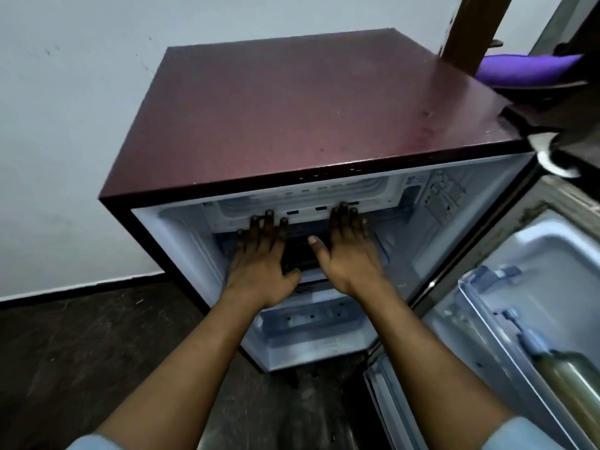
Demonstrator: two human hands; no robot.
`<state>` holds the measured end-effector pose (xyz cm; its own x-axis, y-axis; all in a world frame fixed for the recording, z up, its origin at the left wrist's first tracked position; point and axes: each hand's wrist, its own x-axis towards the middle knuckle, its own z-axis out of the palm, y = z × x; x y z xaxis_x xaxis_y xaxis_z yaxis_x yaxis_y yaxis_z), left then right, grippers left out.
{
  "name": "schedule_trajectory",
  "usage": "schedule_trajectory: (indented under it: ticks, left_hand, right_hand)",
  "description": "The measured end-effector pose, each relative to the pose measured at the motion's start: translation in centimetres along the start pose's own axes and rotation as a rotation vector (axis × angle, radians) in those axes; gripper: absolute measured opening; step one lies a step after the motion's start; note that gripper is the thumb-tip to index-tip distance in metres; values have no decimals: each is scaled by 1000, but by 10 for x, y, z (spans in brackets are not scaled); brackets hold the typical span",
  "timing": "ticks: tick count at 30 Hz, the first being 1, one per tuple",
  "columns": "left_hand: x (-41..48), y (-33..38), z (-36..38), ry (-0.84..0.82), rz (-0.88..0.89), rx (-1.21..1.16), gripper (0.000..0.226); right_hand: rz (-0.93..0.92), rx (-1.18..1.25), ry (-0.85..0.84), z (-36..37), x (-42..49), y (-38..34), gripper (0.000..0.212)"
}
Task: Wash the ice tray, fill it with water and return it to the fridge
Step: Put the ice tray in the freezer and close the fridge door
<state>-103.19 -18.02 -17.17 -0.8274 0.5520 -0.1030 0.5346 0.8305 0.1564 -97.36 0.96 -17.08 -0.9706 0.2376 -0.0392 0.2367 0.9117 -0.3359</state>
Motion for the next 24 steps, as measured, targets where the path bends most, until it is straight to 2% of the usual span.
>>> schedule_trajectory:
  ticks: [3,6,10,15,24]
  left_hand:
    - [-29,8,-10,-74,16,36,104]
    - [-61,20,-16,-115,120,106,101]
    - [-81,36,-29,-74,324,110,94]
    - [-82,79,-51,74,581,141,88]
    - [-93,194,-89,252,993,67,86]
  right_hand:
    - [17,0,-106,-16,-38,-6,86]
    - [52,47,-158,-36,-94,-13,81]
    - [103,44,-42,-66,-162,-24,83]
    - [140,-75,106,-114,-238,-32,88]
    - [419,-258,353,-160,-358,-10,83]
